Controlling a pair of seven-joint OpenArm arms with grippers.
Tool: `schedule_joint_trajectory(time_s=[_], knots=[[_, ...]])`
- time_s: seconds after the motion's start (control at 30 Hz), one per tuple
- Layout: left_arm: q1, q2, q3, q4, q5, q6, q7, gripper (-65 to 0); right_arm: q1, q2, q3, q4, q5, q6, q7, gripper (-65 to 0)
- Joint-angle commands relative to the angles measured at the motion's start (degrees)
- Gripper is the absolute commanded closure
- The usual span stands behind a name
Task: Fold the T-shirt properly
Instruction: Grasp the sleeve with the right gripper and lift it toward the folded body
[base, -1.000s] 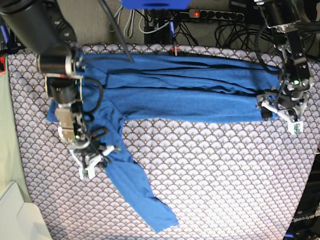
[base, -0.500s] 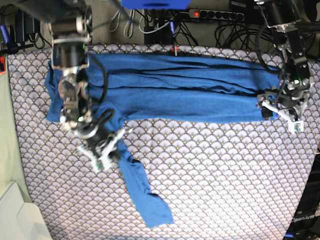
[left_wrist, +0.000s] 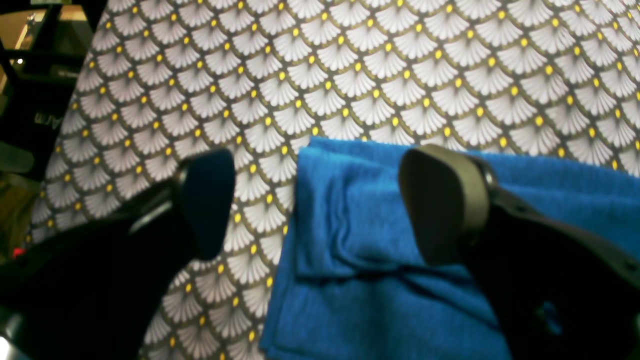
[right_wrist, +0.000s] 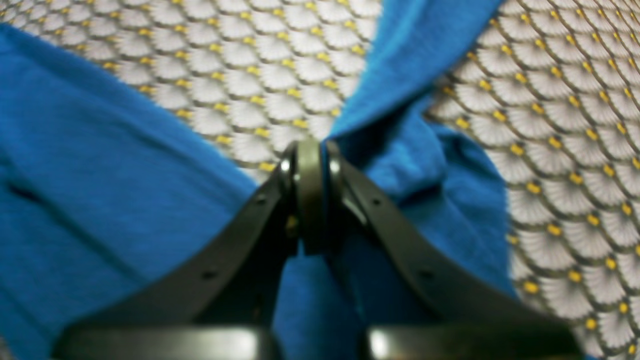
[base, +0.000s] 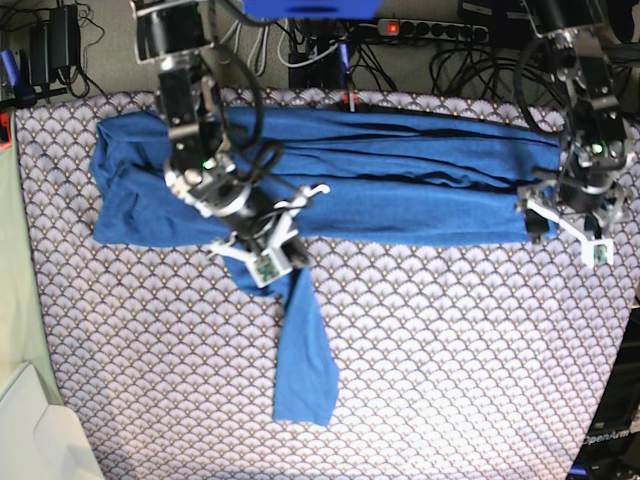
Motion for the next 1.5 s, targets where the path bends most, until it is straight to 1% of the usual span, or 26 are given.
schedule_joint_trajectory(time_s=[0.0, 0.07, 0.2, 0.37, 0.6, 0.77, 1.1, 1.17, 1.3, 1.47], knots=[[-0.31, -0.79, -0.27, 1.61, -0.02, 0.19, -1.03, -52.9, -0.12, -0.26, 0.08, 1.97, 0.84, 0.48, 1.2, 0.0], [0.57, -0.79, -0.35, 2.32, -0.02, 0.19, -1.03, -52.9, -1.88, -0.35, -0.27, 3.47, 0.84, 0.48, 1.2, 0.0], [1.09, -0.79, -0.35, 3.02, -0.02, 0.19, -1.03, -52.9, -5.13, -0.09, -3.61, 4.78, 0.84, 0.48, 1.47, 0.0], [1.09, -0.79, -0.35, 4.69, 0.24, 0.19, -1.03, -52.9, -8.83, -0.09, -5.72, 7.25, 0.84, 0.48, 1.73, 0.0], [1.09, -0.79, -0.35, 4.95, 0.06, 0.19, -1.03, -52.9, -12.61, -0.09, -9.32, 12.08, 0.84, 0.48, 1.38, 0.0], [1.09, -0.79, -0.35, 4.95, -0.02, 0.19, -1.03, -52.9, -14.01, -0.09, -10.91, 11.55, 0.84, 0.48, 1.55, 0.0], [1.09, -0.79, -0.35, 4.95, -0.02, 0.1, -1.03, -53.0, -15.42, 0.0, -11.7, 11.47, 0.84, 0.48, 1.47, 0.0], [1.01, -0.79, -0.35, 4.95, -0.02, 0.1, -1.03, -53.0, -15.51, 0.71, -11.78, 11.47, 0.84, 0.48, 1.38, 0.0], [1.01, -0.79, -0.35, 4.95, -0.02, 0.1, -1.03, -53.0, -15.86, 3.08, -15.21, 11.47, 0.84, 0.48, 1.55, 0.0], [0.92, -0.79, -0.35, 4.95, -0.02, 0.1, -1.03, -53.0, -16.12, 3.43, -15.83, 11.47, 0.84, 0.48, 1.55, 0.0]])
